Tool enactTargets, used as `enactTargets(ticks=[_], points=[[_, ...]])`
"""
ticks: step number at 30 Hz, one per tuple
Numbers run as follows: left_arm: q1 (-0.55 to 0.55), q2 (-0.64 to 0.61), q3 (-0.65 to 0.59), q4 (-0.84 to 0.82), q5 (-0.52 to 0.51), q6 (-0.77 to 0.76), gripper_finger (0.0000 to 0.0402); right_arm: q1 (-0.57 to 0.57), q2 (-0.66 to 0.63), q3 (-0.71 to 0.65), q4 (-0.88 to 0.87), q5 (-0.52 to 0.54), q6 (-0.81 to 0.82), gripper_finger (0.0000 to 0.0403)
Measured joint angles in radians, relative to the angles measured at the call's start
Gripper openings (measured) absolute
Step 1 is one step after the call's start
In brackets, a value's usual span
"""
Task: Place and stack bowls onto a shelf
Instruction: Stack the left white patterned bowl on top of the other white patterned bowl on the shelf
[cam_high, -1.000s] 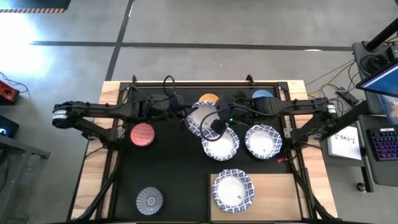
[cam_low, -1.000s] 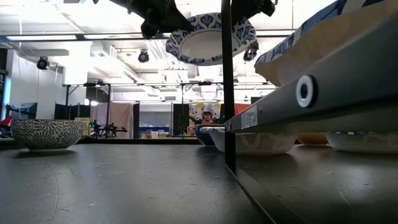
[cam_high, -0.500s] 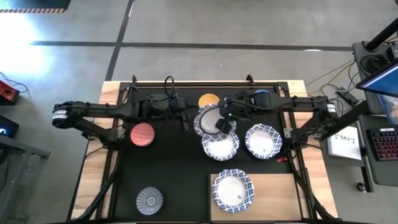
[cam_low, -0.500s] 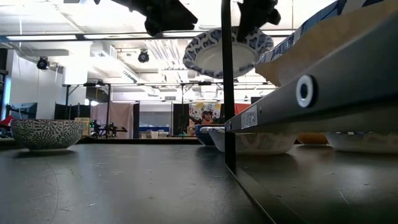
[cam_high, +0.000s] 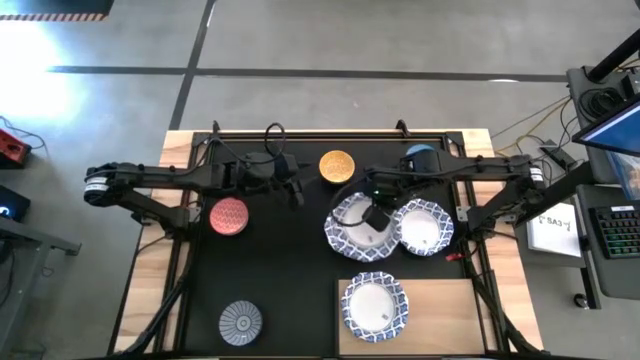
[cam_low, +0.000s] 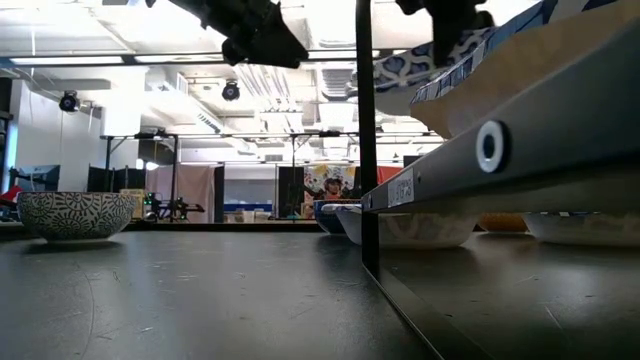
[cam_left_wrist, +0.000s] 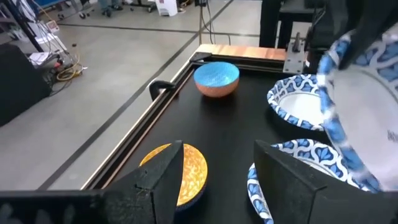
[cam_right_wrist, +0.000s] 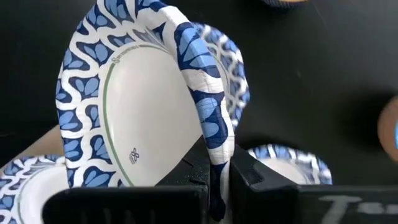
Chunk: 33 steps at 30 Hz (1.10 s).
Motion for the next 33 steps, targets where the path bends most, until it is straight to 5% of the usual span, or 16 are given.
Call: enactTargets(ticks=[10,22,33], points=[[0.001,-0.001,0.000,-0.061,-0.002,0.003,0.0178,0.103,-0.040,0.000,-0.037,-0.104,0.150,0.0009],[0.005,-0.002,0.000,-0.085,-0.029,0.004,0.0178,0.359,0.045,-0.001,-0.011,-0.077,0.353,0.0009],[0.005,-0.003,0.000,-0.102,-0.027,0.004,0.0178,0.445,0.164,-0.001,0.013,-0.066,0.392,0.0009]])
